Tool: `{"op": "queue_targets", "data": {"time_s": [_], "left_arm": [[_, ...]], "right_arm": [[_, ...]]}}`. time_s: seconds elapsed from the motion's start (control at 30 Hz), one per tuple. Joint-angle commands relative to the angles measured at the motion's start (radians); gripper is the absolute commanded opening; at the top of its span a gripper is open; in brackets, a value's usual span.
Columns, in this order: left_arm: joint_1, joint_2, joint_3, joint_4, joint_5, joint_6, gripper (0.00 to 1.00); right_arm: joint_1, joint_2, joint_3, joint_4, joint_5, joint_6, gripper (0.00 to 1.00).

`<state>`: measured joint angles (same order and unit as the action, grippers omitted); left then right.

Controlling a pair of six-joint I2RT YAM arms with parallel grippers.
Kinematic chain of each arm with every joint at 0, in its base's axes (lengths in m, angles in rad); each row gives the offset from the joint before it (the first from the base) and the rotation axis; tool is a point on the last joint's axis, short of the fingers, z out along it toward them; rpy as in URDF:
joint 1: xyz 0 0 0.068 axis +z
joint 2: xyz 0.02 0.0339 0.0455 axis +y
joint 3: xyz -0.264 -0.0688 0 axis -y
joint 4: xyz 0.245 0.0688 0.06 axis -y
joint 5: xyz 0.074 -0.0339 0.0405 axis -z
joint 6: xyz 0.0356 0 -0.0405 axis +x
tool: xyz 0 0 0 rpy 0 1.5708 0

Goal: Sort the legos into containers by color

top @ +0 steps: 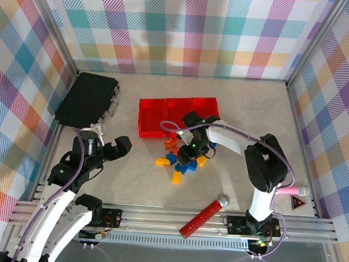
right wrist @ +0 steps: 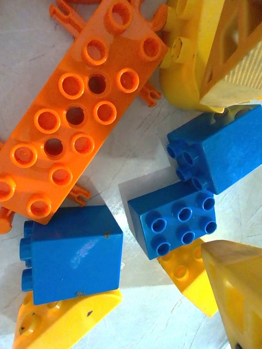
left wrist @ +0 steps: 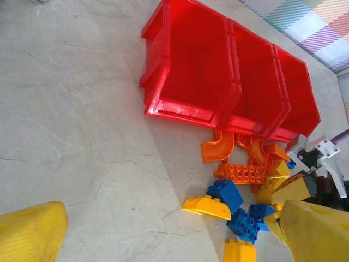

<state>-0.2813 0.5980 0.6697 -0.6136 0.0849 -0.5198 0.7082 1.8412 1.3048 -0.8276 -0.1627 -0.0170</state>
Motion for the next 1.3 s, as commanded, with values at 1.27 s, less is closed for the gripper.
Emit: {"op": "queue_targets", "data": {"time_s": [1.27], "left_arm": [[-0.01,-0.022,-0.016,-0.015,-0.009,0.002,1.0]], "right_arm": [[0.007,-0.115,0.086,-0.109,-0.057,-0.029,0.7]]}}
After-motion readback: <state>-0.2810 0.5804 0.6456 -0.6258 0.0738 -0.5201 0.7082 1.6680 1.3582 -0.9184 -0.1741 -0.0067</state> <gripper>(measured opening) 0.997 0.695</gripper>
